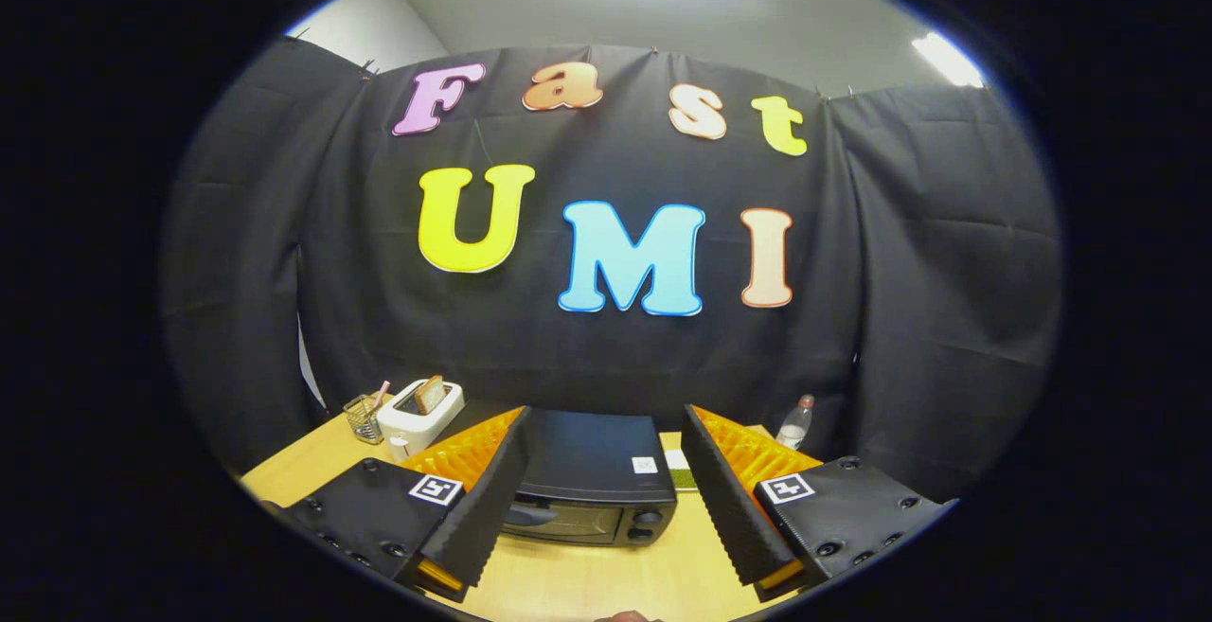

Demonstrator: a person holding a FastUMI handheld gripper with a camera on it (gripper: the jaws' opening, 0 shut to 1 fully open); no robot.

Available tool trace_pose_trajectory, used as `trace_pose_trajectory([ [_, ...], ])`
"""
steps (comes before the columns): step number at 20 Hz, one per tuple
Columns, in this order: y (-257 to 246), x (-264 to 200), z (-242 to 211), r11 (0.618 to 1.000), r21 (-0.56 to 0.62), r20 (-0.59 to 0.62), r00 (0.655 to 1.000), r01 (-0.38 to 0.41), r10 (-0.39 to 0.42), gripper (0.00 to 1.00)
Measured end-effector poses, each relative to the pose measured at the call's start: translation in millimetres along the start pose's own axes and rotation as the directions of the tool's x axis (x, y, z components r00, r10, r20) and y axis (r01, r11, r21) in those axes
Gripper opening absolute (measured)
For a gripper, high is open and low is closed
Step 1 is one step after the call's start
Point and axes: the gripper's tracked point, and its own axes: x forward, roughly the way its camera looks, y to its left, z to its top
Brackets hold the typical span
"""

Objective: Open the toaster oven, put the food inside, and close the toaster oven door.

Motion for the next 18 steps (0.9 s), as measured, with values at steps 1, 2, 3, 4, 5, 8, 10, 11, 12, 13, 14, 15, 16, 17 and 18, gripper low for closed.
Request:
trace_pose_trajectory([
  [1, -10, -8, 0, 1.0, -0.015, 0.009, 1.0, 0.009, -0.009, 0.98],
  [2, -18, -15, -3, 1.0, -0.024, 0.012, 1.0, 0.017, -0.017, 0.98],
  [3, -24, -23, -8, 0.999, -0.024, 0.013, 1.0, 0.022, -0.022, 0.98],
  [4, -28, -30, -14, 0.999, -0.02, 0.004, 1.0, 0.026, -0.026, 0.98],
  [5, -34, -35, -23, 0.999, -0.016, -0.013, 0.999, 0.032, -0.032, 0.98],
  [8, -47, -54, -31, 0.999, 0.015, -0.021, 0.999, 0.043, -0.042, 0.98],
  [10, -58, -64, -32, 0.998, 0.013, -0.003, 0.998, 0.057, -0.057, 0.97],
  [11, -65, -68, -35, 0.997, 0.008, -0.006, 0.998, 0.07, -0.07, 0.97],
  [12, -68, -72, -38, 0.997, 0.007, -0.011, 0.997, 0.075, -0.075, 0.97],
  [13, -69, -75, -40, 0.997, 0.012, -0.016, 0.997, 0.078, -0.078, 0.97],
  [14, -71, -77, -40, 0.997, 0.019, -0.021, 0.997, 0.08, -0.08, 0.97],
  [15, -74, -79, -41, 0.996, 0.024, -0.021, 0.997, 0.081, -0.08, 0.97],
  [16, -75, -78, -41, 0.996, 0.027, -0.022, 0.997, 0.081, -0.081, 0.97],
  [17, -76, -78, -41, 0.996, 0.027, -0.024, 0.997, 0.08, -0.08, 0.97],
  [18, -76, -77, -40, 0.997, 0.028, -0.023, 0.997, 0.078, -0.077, 0.97],
])
